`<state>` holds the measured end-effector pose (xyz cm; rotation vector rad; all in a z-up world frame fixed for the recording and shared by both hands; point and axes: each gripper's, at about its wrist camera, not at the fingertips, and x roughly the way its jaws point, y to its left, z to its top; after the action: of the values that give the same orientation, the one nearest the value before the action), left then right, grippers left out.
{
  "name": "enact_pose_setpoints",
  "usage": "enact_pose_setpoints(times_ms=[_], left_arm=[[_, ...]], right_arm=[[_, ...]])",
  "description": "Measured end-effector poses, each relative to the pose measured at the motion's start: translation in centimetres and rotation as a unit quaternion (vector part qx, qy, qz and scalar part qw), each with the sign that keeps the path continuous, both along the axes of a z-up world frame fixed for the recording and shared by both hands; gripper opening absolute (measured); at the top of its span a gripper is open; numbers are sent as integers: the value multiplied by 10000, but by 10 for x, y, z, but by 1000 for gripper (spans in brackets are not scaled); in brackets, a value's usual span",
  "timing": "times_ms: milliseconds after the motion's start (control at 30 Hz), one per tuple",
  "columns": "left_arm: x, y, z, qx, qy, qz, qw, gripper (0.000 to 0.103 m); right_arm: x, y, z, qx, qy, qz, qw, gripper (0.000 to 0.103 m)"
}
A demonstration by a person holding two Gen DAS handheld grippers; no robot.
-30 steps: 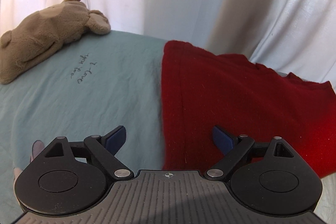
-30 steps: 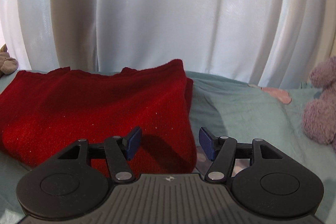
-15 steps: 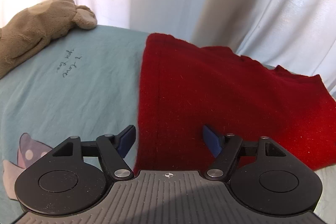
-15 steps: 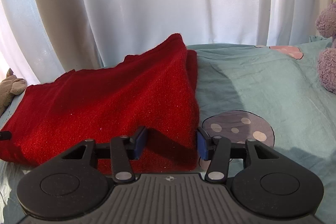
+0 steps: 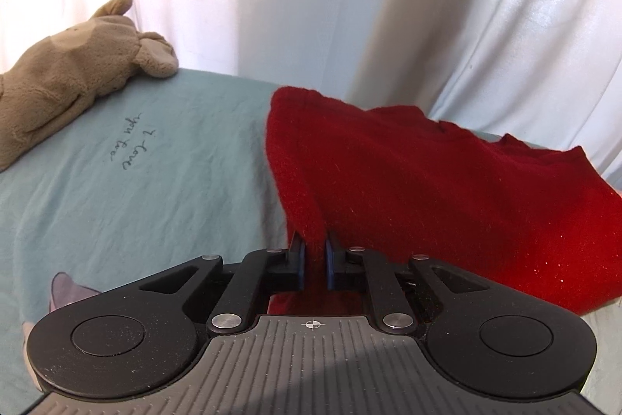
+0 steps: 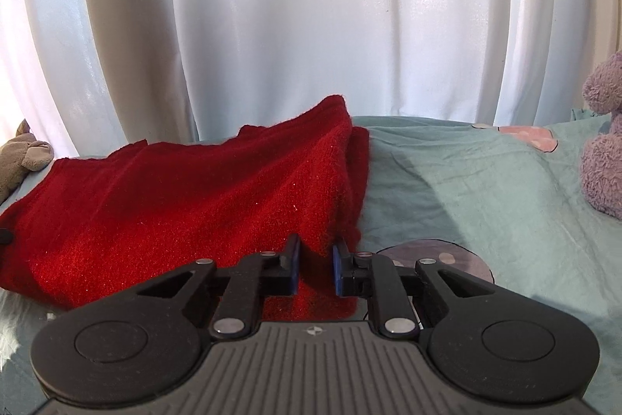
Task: Fold small clothes
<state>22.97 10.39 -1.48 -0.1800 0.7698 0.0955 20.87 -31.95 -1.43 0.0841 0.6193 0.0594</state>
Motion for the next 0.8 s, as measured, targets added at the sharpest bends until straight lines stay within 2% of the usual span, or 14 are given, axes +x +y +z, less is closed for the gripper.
enact_pose_setpoints(times_ms=[100, 200, 300, 333, 400, 433, 467, 500, 633, 700, 800], left_arm=[[-3, 5, 3, -99, -42, 21, 9999, 12], [-4, 6, -1, 54, -11, 17, 10000, 12], [0, 8, -14, 286, 215, 81, 9993, 13], [0, 9, -15, 367, 249, 123, 9989, 18], [-2, 9, -15, 623, 239, 201, 9976, 35], [-2, 10, -13, 707, 197, 252, 9970, 49], [-3, 12, -11, 728, 160, 297, 9968, 53], [-2, 15, -8, 646, 123, 326, 9973, 53], [3, 32, -4, -241, 58, 391, 9989, 76], [8, 37, -6, -682, 90, 356, 9970, 77], [17, 37, -10, -1102, 190, 195, 9935, 87]], right_arm=[[-4, 0, 7, 86, -144, -40, 9999, 15], [-3, -1, 8, -1, -175, -131, 9998, 15], [6, -6, -6, -312, 225, -451, 9982, 14], [7, -11, -9, -235, 318, -511, 9979, 14], [3, -19, -8, -57, 343, -545, 9979, 15], [1, -21, -5, -59, 309, -562, 9979, 15], [-1, -22, -3, -95, 263, -570, 9980, 18], [-3, -22, 0, -149, 217, -591, 9979, 19], [-9, -23, 10, -1, 109, -628, 9980, 25], [-13, -19, 14, 110, 59, -595, 9982, 35], [-15, -11, 14, 206, 30, -541, 9983, 47]])
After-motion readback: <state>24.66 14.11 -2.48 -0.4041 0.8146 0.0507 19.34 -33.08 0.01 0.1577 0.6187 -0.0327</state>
